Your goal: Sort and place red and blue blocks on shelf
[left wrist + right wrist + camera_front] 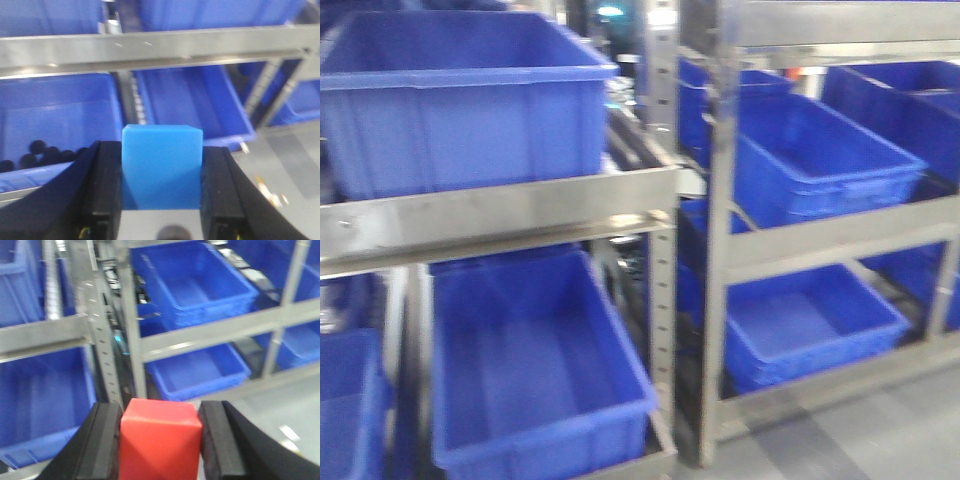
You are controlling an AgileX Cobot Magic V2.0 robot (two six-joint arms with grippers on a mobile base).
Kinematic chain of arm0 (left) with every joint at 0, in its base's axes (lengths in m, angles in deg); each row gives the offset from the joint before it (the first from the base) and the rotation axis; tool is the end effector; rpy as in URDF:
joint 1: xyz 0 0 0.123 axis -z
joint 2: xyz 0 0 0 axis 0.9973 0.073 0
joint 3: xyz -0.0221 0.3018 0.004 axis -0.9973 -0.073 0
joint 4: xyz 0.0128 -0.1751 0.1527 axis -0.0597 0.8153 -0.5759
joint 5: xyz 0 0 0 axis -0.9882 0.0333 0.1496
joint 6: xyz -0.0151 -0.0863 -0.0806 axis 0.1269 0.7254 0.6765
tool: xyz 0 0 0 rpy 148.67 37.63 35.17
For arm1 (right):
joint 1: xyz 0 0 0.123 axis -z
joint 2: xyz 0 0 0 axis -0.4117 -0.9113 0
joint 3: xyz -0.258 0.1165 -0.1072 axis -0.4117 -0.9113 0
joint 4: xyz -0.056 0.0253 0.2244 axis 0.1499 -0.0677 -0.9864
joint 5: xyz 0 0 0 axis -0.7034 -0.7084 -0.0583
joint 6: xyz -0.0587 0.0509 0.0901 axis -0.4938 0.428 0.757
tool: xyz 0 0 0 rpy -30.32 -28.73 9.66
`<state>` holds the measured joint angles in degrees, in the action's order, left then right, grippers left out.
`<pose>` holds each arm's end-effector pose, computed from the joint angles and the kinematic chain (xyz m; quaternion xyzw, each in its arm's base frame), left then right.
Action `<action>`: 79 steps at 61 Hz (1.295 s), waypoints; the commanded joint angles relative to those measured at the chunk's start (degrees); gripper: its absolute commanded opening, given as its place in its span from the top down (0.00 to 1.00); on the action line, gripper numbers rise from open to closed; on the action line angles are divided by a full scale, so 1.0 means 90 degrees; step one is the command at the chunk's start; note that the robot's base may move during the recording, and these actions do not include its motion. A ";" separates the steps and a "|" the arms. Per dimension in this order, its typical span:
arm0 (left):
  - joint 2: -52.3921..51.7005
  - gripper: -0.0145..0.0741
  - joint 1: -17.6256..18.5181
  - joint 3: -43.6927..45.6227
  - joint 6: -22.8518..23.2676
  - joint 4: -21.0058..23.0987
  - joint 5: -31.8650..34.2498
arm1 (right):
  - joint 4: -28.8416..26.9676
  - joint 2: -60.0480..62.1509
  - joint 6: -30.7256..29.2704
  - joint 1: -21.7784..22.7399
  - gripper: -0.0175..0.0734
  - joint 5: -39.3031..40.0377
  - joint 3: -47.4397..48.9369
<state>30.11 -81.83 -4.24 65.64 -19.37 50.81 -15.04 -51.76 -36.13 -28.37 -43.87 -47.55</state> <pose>0.0776 0.0032 0.2515 -0.0792 0.8481 -0.0428 0.5221 0.0883 0.0038 0.2789 0.0200 0.7759 0.0475 0.6287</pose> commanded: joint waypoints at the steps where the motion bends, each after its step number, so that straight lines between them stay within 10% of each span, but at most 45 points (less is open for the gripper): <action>1: 0.0029 0.70 -0.0009 0.0179 0.0019 -0.0040 0.0484 | 0.0086 -0.0023 -0.0037 0.0021 0.75 0.0591 0.0186; 79: 0.0029 0.70 -0.0009 0.0179 0.0019 -0.0040 0.0484 | 0.0086 -0.0023 -0.0037 0.0021 0.75 0.0591 0.0186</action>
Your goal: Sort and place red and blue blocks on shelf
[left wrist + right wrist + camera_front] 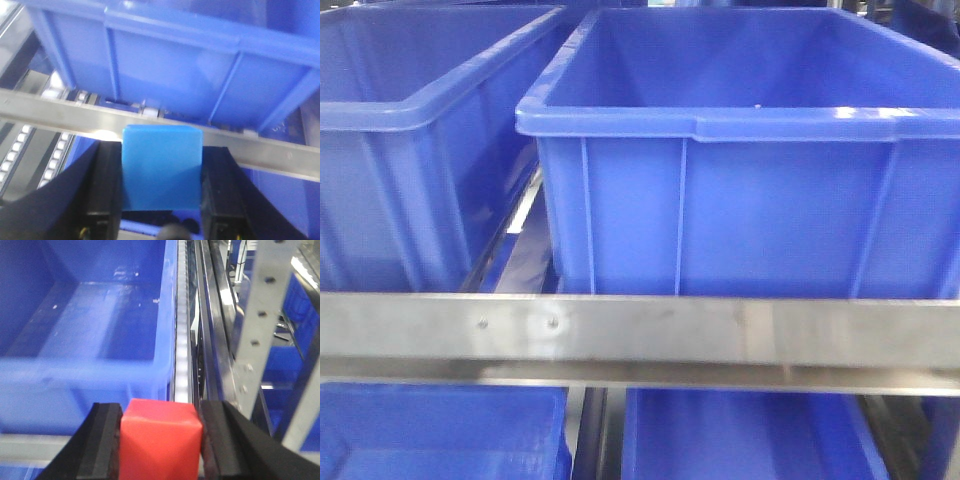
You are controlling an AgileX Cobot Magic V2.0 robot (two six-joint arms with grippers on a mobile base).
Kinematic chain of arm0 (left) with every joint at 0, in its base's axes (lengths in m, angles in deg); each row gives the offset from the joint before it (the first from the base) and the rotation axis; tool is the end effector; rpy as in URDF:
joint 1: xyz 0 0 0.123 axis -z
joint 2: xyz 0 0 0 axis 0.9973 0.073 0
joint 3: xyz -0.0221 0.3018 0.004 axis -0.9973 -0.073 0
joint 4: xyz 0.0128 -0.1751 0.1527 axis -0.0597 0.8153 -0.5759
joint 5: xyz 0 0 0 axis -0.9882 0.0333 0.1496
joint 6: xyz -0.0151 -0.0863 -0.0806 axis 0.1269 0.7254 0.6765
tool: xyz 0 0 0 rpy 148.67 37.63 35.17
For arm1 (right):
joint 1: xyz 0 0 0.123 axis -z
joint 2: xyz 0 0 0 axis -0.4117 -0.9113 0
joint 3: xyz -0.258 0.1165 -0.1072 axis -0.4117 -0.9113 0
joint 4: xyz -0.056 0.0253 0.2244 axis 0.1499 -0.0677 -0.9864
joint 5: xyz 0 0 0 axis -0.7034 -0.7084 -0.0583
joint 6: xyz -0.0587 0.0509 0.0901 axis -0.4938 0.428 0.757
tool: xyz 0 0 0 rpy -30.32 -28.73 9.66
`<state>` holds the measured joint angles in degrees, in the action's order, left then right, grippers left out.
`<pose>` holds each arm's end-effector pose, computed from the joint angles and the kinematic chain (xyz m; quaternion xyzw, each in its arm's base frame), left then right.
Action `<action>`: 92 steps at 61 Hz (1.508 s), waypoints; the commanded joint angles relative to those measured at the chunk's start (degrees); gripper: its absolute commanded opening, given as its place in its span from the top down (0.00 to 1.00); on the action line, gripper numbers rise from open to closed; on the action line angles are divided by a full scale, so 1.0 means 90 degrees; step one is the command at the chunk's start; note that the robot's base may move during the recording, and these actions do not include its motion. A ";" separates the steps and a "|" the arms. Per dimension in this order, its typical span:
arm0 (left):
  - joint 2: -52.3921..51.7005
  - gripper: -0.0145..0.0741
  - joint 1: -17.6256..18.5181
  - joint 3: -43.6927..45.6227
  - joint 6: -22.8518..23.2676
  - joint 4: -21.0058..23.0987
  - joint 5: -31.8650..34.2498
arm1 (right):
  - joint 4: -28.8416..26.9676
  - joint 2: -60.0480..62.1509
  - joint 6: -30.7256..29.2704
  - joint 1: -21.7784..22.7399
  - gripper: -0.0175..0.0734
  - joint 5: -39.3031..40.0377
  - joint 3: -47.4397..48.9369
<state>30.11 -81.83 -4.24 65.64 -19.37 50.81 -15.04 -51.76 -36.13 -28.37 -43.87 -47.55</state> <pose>0.0776 0.0032 0.2515 -0.0792 0.8481 -0.0428 0.5221 0.0883 0.0038 0.2789 0.0200 0.7759 0.0475 0.6287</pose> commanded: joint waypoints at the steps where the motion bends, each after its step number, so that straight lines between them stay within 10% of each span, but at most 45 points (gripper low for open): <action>1: 0.0029 0.70 -0.0009 0.0179 0.0019 -0.0040 0.0484 | 0.0086 -0.0023 -0.0037 0.0021 0.75 0.0591 0.0186; 92: 0.0029 0.70 -0.0009 0.0179 0.0019 -0.0040 0.0484 | 0.0086 -0.0023 -0.0037 0.0016 0.75 0.0593 0.0186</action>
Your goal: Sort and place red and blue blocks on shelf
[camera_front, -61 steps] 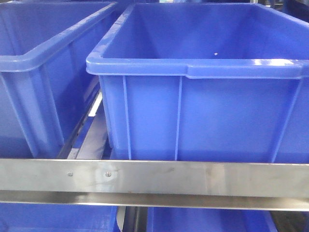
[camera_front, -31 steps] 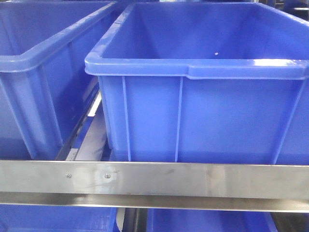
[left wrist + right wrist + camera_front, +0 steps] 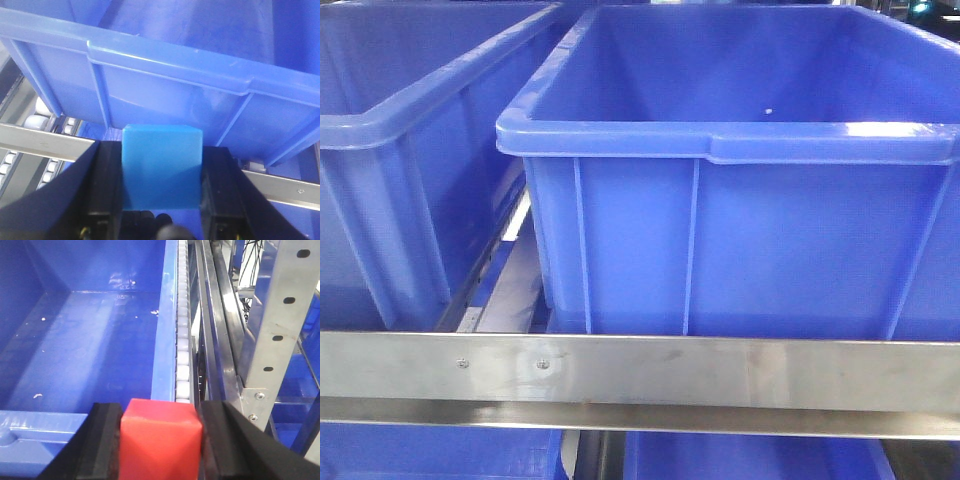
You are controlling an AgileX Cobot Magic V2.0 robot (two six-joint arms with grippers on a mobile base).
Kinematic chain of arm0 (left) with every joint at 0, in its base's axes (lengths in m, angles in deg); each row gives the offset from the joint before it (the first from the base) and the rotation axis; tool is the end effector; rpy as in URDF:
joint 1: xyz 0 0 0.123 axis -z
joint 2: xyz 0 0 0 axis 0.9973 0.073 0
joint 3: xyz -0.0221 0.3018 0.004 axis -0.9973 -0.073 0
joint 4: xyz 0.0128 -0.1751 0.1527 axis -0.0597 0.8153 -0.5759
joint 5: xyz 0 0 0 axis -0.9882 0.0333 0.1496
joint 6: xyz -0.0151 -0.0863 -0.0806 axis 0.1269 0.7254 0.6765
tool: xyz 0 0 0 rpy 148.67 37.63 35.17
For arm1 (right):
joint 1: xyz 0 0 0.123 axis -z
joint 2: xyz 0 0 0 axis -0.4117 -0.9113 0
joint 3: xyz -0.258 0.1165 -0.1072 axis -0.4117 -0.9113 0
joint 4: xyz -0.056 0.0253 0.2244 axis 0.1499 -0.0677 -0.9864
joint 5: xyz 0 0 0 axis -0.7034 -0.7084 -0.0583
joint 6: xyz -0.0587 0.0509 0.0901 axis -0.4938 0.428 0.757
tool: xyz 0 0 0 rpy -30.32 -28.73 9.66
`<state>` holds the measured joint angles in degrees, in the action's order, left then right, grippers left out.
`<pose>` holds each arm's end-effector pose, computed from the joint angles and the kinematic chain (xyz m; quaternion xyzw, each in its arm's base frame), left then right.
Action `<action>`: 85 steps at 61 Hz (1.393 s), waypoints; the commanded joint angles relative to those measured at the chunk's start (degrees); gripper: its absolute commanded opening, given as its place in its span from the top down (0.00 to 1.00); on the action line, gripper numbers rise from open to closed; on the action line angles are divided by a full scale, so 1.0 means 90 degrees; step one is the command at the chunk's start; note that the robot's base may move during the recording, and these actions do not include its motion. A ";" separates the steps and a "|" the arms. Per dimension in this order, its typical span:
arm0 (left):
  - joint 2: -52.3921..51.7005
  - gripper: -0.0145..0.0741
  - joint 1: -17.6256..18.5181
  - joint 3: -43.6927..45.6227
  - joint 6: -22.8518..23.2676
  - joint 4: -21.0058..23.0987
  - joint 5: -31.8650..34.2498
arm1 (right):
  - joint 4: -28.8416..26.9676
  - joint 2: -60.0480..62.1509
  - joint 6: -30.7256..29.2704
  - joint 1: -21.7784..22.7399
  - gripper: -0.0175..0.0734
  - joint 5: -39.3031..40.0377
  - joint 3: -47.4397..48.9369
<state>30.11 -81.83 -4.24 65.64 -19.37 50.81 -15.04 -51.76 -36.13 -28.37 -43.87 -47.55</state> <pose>0.0776 0.0032 0.2515 -0.0792 0.8481 -0.0428 0.5221 0.0883 0.0038 0.2789 0.0200 0.7759 0.0475 0.6287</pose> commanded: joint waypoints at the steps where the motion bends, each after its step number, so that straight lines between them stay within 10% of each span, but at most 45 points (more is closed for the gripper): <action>1: 0.0029 0.70 -0.0009 0.0179 0.0019 -0.0040 0.0484 | 0.0086 -0.0023 -0.0037 0.0016 0.75 0.0593 0.0186; 85: 0.0029 0.70 -0.0009 0.0179 0.0019 -0.0040 0.0517 | 0.0086 -0.0023 -0.0037 0.0015 0.75 0.0599 0.0186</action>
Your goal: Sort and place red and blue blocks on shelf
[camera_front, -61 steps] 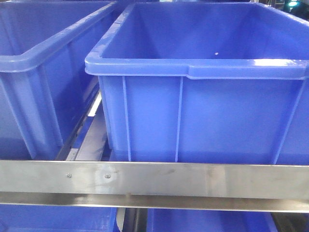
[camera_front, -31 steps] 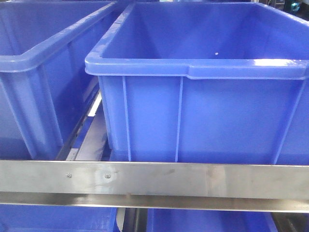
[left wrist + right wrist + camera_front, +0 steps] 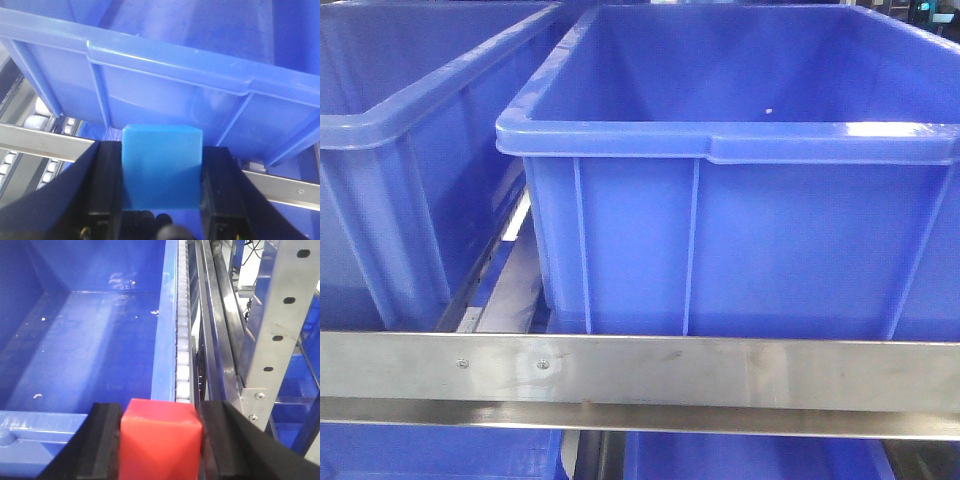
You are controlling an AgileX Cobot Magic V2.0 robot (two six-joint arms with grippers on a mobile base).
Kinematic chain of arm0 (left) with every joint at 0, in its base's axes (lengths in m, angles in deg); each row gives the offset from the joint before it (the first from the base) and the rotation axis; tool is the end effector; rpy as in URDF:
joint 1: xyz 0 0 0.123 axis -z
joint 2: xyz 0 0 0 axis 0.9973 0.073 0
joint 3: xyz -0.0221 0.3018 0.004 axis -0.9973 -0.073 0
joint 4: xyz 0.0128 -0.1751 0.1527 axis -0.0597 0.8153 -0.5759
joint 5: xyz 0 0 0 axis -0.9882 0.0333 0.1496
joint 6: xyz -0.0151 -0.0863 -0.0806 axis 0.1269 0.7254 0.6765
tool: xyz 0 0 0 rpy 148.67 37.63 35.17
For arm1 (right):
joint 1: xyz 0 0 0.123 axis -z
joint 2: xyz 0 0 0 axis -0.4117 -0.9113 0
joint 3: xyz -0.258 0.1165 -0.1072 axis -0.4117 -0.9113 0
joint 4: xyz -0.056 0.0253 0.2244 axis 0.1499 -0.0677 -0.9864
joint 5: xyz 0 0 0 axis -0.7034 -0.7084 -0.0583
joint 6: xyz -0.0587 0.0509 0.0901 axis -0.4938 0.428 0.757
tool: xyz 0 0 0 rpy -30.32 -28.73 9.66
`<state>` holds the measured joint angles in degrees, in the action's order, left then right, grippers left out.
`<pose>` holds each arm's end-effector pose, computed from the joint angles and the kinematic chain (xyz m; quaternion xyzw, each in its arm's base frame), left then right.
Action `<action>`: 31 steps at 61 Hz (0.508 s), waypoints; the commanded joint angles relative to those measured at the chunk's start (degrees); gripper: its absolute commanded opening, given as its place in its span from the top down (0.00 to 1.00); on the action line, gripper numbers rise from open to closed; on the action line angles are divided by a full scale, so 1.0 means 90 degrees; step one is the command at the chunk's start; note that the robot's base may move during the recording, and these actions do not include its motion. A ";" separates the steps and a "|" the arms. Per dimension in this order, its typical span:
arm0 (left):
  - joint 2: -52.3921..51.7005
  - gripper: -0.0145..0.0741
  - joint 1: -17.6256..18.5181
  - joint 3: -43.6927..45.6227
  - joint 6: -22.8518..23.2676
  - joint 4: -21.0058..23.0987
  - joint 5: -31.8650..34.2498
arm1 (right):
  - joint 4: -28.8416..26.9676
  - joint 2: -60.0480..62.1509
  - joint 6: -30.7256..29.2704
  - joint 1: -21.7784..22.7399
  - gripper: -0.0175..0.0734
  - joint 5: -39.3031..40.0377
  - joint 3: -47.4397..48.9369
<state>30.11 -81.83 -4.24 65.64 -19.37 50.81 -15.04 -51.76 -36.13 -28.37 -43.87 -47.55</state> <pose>0.0776 0.0032 0.2515 -0.0792 0.8481 -0.0428 0.5221 0.0883 0.0038 0.2789 0.0200 0.7759 0.0475 0.6287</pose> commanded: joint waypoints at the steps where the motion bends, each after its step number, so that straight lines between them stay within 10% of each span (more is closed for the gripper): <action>1: 0.0029 0.70 -0.0009 0.0179 0.0019 -0.0040 0.0521 | 0.0086 -0.0023 -0.0037 0.0015 0.75 0.0599 0.0186; 31: 0.0042 0.70 -0.0009 0.0620 0.0019 -0.0040 0.0819 | 0.0440 -0.0029 -0.0044 0.0015 0.75 0.0703 0.0206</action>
<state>30.11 -81.83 -1.78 65.64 -19.37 53.26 -13.06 -51.76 -36.13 -28.37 -43.27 -47.55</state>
